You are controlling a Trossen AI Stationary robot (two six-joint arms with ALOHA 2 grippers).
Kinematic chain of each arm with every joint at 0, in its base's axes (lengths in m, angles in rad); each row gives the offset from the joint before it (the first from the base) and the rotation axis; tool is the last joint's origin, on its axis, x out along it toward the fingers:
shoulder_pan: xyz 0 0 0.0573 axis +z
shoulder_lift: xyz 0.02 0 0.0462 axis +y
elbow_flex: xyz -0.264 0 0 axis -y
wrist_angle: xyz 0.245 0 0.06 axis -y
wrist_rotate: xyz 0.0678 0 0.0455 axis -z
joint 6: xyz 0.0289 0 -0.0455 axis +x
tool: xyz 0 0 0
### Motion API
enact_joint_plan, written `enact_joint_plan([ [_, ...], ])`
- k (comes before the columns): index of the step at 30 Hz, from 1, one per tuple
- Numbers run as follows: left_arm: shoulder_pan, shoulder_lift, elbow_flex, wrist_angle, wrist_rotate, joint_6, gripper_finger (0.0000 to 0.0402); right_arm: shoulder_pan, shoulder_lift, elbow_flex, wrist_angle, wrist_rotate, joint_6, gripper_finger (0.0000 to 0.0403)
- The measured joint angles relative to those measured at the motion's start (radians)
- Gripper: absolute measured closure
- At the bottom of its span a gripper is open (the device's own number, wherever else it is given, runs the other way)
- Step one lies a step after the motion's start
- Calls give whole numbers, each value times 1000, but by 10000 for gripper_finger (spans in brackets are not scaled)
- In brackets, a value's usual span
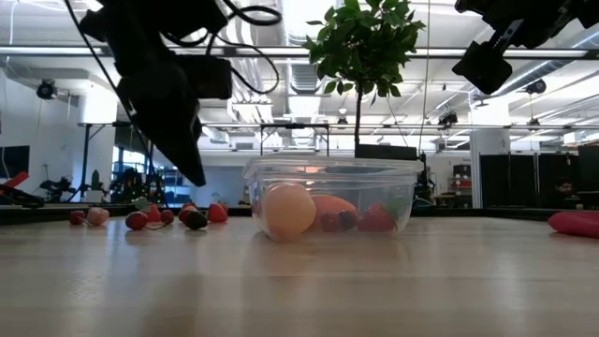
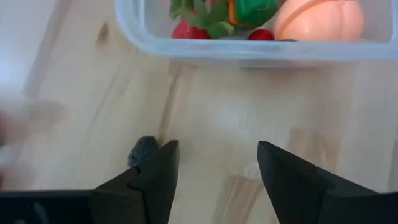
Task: Pick and placing Produce into tupperware
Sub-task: Put the blackberry into the transparent bin
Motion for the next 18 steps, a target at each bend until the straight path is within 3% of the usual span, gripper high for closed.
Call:
enact_joint_plan([
  [9,29,-117,-122,44,-7,87,199,0,0,0,0,0,0,90],
  [18,107,-69,-157,105,28,201,199,0,0,0,1,0,0,96],
])
